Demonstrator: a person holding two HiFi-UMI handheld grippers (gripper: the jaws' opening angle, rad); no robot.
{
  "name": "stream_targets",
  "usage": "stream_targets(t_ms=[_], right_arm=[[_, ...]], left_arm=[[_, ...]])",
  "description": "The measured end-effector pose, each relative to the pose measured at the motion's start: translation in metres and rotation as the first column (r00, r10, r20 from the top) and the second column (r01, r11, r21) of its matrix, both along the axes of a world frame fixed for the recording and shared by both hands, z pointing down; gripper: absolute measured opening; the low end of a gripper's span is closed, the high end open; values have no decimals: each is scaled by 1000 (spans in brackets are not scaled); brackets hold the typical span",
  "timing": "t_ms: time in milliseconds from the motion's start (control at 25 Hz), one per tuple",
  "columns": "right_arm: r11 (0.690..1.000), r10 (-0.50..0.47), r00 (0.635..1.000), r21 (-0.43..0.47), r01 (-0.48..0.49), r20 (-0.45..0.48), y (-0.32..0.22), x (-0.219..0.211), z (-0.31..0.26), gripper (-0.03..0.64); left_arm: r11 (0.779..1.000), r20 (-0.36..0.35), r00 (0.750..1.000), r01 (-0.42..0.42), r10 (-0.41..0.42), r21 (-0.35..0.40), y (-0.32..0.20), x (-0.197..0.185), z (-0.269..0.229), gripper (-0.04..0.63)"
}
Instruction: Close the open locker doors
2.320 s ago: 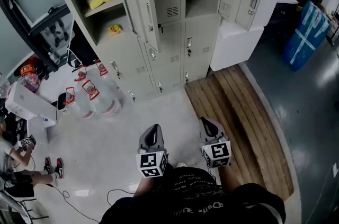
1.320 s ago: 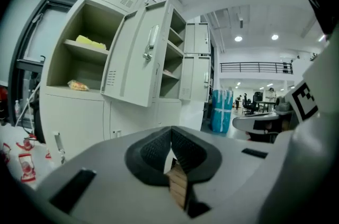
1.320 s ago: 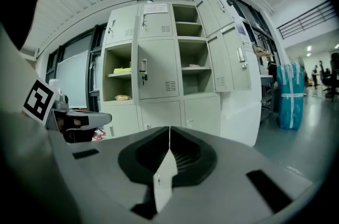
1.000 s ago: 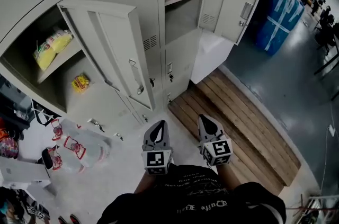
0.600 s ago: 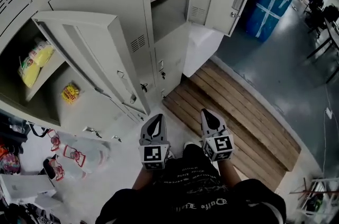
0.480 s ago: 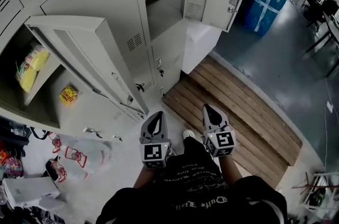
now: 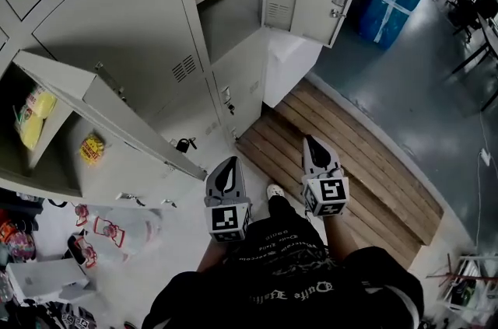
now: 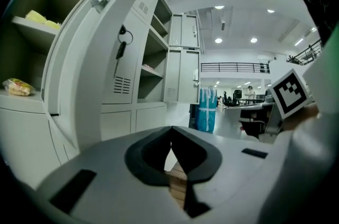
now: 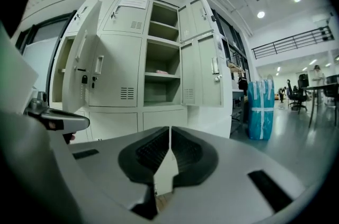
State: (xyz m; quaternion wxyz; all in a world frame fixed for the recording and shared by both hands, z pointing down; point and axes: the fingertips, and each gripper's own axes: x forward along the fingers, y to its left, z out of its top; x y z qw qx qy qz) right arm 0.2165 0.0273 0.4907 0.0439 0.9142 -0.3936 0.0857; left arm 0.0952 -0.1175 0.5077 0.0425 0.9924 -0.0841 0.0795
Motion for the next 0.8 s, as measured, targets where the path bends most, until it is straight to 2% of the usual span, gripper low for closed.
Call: stream_targets(t_ms=[280,400,560,800], right_arm=[[1000,-10,1000,13,10,2,7,66,-8,17],[997,-21,999,69,19,25,8,98,-17,117],[992,-1,1000,124,1,-1,13,146,-38,120],[991,36,999,132,-31,-38,25,219,-60,121]], left_arm=[[999,33,999,38,-38,4,-1,29,10,8],[998,28,998,63,-62,-21,-5,41,6,8],[996,25,996,83,-83,-19,-10,55,3,8],[992,27,992,125,-124,-24,-16,72,5,8]])
